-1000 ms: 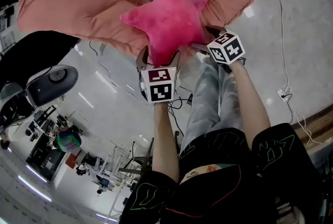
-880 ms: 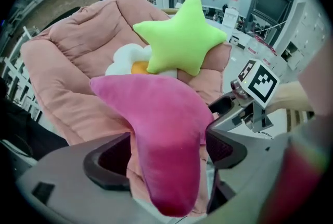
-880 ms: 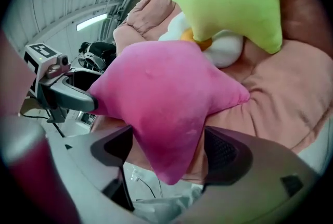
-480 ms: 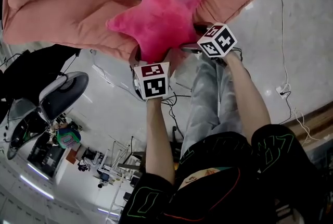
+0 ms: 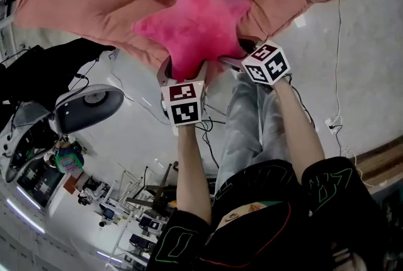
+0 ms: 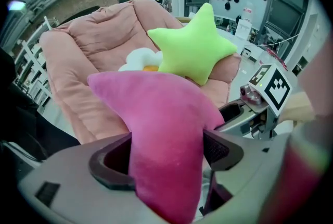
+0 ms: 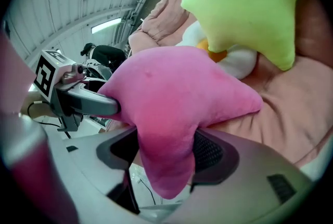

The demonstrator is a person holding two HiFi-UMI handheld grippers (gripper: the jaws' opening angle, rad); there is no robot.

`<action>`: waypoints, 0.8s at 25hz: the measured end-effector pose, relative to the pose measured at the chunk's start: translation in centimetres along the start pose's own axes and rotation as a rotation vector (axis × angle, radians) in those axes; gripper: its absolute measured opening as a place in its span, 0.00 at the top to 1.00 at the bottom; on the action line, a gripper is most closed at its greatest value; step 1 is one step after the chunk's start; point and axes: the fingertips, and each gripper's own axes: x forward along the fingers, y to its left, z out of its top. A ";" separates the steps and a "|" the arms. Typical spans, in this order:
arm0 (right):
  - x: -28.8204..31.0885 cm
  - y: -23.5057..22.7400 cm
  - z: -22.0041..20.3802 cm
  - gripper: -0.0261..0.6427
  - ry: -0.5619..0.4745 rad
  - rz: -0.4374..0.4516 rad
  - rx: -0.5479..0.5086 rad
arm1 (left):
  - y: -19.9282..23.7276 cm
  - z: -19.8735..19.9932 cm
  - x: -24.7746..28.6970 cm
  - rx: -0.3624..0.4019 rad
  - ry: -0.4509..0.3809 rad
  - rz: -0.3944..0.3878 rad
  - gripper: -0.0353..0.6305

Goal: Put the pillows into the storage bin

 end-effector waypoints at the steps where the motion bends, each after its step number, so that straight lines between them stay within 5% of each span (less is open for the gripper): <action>1: -0.2 0.6 0.5 0.49 0.000 0.002 -0.024 | 0.2 0.1 -0.7 -0.017 -0.014 0.005 0.35; 12: -4.9 7.5 3.7 0.49 0.068 0.039 -0.274 | -0.6 -0.3 -10.0 -0.179 -0.159 0.095 0.35; 20: -2.6 14.8 5.0 0.49 0.159 0.052 -0.454 | 3.6 -4.5 -15.8 -0.318 -0.258 0.155 0.35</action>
